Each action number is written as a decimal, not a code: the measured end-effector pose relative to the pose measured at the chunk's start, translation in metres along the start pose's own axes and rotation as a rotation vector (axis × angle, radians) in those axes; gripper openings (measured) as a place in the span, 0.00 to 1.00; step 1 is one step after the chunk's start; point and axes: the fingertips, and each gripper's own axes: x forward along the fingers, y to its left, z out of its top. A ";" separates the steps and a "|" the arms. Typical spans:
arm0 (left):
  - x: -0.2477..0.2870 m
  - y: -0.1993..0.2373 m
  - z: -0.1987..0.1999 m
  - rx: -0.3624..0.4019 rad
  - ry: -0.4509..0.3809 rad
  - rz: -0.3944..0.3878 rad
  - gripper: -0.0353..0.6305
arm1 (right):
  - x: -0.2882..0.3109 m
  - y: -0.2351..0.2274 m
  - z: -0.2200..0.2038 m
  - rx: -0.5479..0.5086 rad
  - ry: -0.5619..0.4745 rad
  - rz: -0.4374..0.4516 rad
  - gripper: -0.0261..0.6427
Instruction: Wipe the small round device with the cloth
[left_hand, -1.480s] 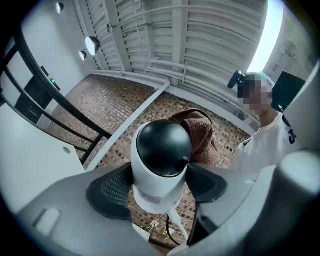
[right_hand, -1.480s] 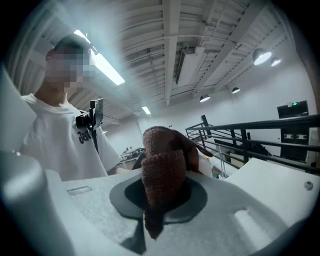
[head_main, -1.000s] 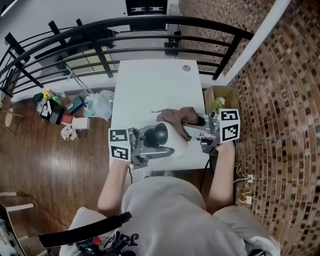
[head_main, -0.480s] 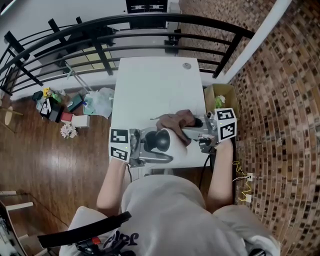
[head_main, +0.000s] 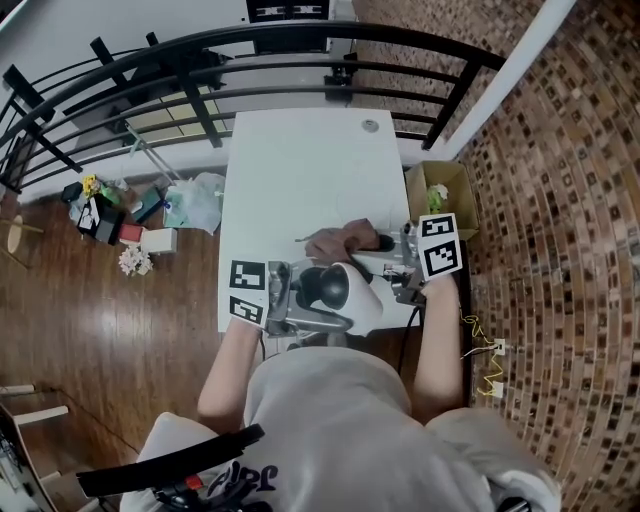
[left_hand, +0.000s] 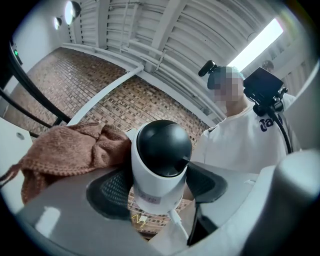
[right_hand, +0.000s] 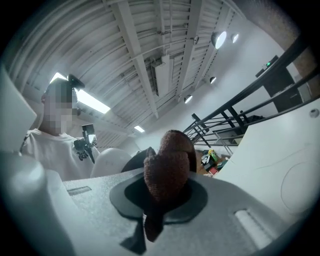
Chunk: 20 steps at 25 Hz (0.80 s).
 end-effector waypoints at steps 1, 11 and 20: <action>0.001 -0.001 0.000 -0.002 -0.006 -0.007 0.59 | 0.001 -0.002 -0.005 0.004 0.019 -0.012 0.08; -0.027 0.034 0.016 -0.045 -0.143 0.133 0.59 | -0.032 0.019 0.032 -0.145 -0.115 -0.122 0.08; -0.053 0.081 0.038 -0.060 -0.230 0.374 0.59 | 0.000 0.073 0.041 -0.324 0.074 -0.115 0.08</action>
